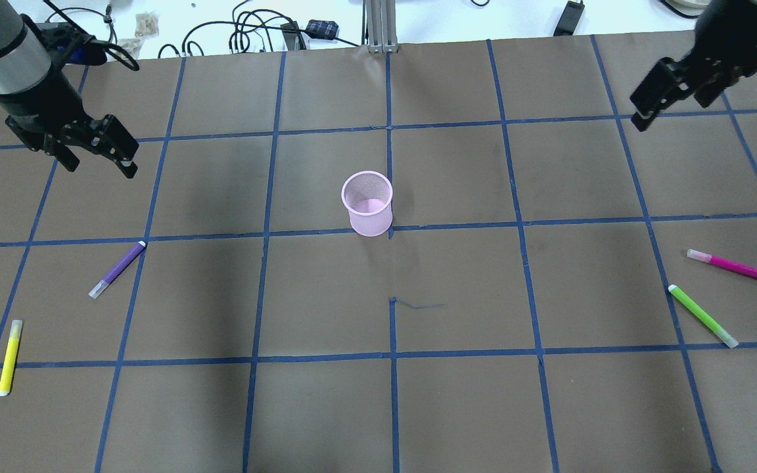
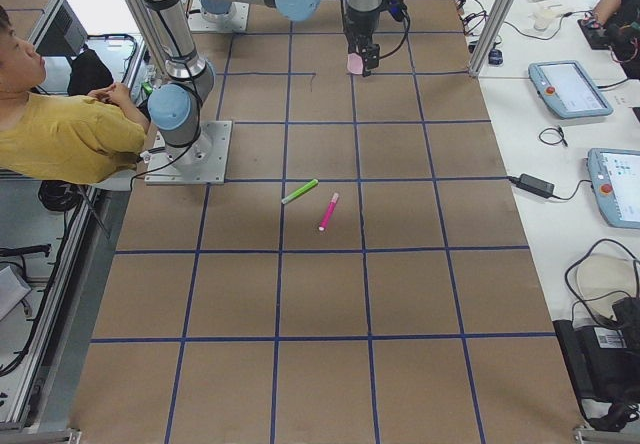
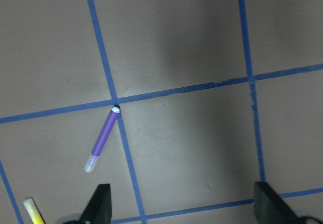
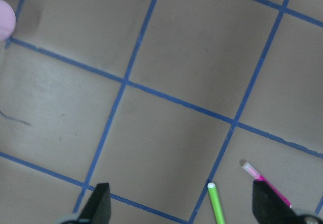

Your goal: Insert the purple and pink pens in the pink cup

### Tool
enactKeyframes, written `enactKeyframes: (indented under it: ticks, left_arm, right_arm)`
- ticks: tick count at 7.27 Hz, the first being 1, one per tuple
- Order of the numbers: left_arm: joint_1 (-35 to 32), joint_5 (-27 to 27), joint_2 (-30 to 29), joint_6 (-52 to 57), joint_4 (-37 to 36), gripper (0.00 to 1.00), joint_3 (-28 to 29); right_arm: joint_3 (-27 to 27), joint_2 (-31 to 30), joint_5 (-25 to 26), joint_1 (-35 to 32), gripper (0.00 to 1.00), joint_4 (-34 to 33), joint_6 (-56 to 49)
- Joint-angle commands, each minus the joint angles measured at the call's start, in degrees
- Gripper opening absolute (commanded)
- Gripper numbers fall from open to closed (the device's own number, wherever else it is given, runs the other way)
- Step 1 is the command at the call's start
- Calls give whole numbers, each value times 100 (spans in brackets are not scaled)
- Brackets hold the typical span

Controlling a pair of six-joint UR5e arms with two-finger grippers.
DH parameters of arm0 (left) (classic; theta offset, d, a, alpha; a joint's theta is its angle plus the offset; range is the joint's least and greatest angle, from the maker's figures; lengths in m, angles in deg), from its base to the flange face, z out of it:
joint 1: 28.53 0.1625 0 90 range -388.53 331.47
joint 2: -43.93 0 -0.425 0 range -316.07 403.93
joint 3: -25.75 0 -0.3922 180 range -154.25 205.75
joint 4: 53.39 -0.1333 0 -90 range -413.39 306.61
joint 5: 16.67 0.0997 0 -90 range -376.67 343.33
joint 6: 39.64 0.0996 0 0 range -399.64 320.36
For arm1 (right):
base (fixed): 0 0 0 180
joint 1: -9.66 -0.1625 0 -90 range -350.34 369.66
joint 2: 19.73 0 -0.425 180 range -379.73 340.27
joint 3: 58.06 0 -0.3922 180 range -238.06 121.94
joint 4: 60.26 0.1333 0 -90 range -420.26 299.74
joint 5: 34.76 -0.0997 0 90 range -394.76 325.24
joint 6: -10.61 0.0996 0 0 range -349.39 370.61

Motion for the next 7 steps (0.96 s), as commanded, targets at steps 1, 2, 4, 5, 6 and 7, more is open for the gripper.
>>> enactKeyframes:
  ticks: [1,2,4,5,6,7]
  left_arm:
    - [467,186,-541,1316,-984,100,-411]
    - [590,177,-734,1433,-1005,100,-561]
    - [583,440,-1025,1591,-1828,100,-1043]
    - [583,389,-1174,2306,-2388,100,-1106]
    - [583,275,-1236,2444,-2567,100,-1237]
    - [574,239,-1245,2506,-2604,100,-1361]
  right_arm:
    - [-539,15,-423,1314,100,-45,-2391]
    - [-803,76,-609,1815,100,-159,-3645]
    - [-1208,391,-873,2555,100,-291,-5574]
    - [-1314,637,-874,2959,100,-283,-6592]
    - [-1350,900,-883,3224,100,-291,-7429]
    - [-1350,1181,-944,3313,100,-553,-7942]
